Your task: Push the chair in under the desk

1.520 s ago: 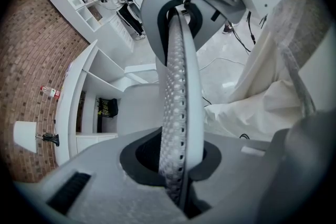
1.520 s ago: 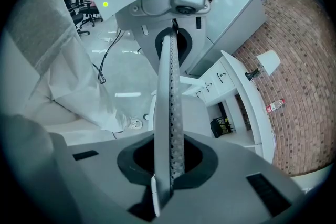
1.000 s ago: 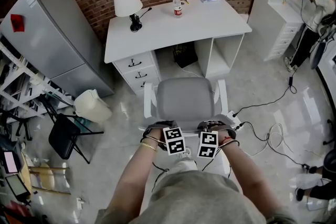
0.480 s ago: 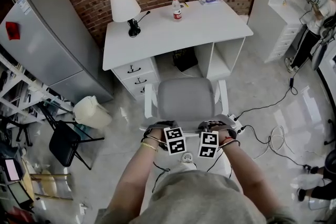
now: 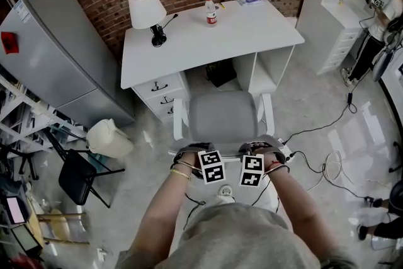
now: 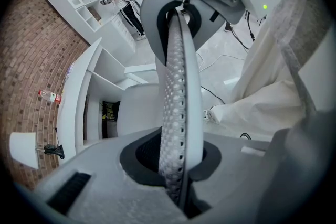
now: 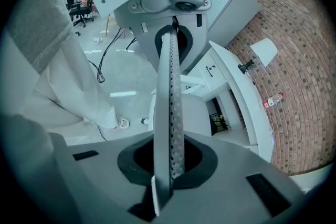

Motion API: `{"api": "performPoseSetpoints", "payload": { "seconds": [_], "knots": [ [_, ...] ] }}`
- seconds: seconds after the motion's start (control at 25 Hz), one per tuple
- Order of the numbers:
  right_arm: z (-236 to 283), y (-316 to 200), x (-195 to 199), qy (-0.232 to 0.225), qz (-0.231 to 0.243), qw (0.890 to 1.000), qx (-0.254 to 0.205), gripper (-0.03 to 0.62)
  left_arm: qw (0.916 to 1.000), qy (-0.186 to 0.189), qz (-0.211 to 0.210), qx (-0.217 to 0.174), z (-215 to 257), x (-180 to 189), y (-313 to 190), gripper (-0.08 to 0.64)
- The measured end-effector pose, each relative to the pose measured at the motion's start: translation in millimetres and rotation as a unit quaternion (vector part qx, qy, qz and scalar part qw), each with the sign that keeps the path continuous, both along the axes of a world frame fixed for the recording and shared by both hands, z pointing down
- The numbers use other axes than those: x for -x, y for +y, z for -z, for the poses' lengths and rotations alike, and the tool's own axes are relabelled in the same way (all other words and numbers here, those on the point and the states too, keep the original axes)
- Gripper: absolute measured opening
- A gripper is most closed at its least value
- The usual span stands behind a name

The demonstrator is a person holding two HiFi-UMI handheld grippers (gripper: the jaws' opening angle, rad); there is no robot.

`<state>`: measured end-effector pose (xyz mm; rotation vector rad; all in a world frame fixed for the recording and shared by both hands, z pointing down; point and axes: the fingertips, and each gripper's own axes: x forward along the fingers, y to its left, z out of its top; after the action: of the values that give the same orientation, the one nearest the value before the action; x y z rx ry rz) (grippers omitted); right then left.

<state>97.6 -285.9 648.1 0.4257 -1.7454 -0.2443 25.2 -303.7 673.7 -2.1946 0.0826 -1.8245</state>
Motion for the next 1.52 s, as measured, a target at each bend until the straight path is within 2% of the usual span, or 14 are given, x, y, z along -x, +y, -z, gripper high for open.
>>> {"api": "performPoseSetpoints", "payload": {
  "seconds": [1.52],
  "knots": [
    [-4.6,-67.1,-26.2,0.014,0.015,1.000,-0.004,0.020,0.9997,0.000,0.006,-0.024,-0.6,-23.9,-63.5,0.032]
  ]
}}
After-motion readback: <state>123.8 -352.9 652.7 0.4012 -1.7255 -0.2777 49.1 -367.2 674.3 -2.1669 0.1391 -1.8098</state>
